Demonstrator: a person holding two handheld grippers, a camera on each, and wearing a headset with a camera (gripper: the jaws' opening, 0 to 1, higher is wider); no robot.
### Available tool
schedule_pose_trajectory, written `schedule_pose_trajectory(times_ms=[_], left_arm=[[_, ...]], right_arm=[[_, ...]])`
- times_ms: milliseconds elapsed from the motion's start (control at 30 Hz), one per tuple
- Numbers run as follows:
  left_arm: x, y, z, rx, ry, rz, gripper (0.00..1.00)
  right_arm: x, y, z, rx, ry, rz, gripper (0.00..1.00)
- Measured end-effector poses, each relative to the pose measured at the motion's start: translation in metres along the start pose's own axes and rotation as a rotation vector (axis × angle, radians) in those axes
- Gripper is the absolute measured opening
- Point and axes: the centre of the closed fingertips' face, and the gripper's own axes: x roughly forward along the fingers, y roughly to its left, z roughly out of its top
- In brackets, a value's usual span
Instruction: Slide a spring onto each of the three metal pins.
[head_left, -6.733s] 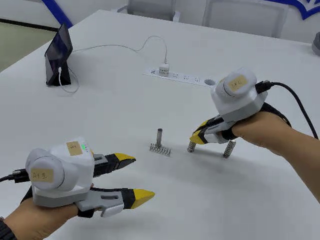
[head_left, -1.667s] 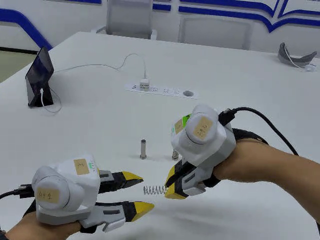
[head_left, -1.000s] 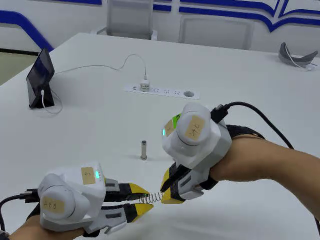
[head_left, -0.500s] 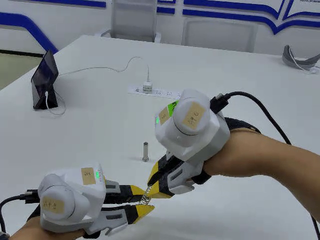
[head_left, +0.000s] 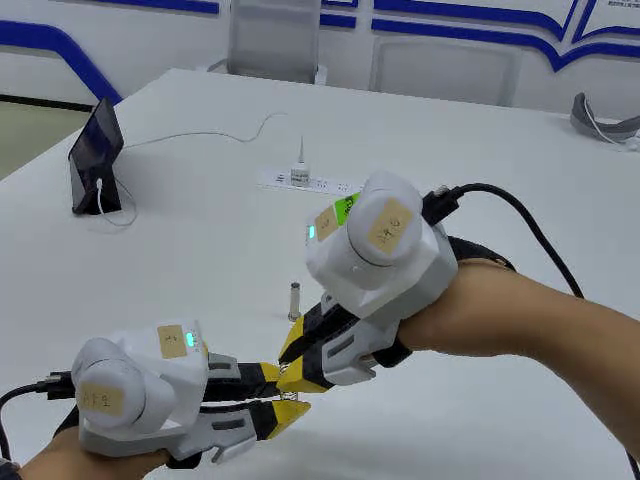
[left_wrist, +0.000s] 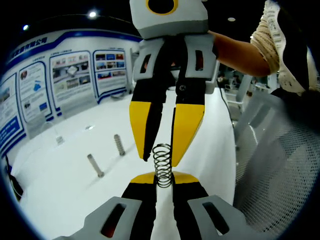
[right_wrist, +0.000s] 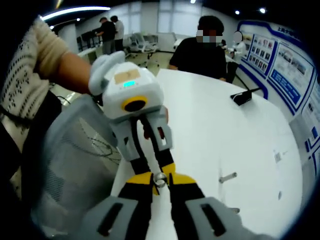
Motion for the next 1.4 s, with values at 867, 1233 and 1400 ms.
schedule_pose_trajectory(times_ms=[867, 1233, 1400], left_arm=[[0.002, 0.004, 0.001, -0.006, -0.009, -0.001, 0.12], [-0.001, 0.011, 0.0, -0.046, -0.025, 0.029, 0.25], [-0.003, 0.016, 0.0, -0.06, -0.031, 0.049, 0.32]], right_arm=[[0.005, -0.005, -0.004, 0.037, -0.017, -0.024, 0.12], [0.003, -0.01, -0.007, 0.05, -0.02, -0.031, 0.12], [-0.002, -0.018, -0.008, 0.062, -0.028, -0.049, 0.12]])
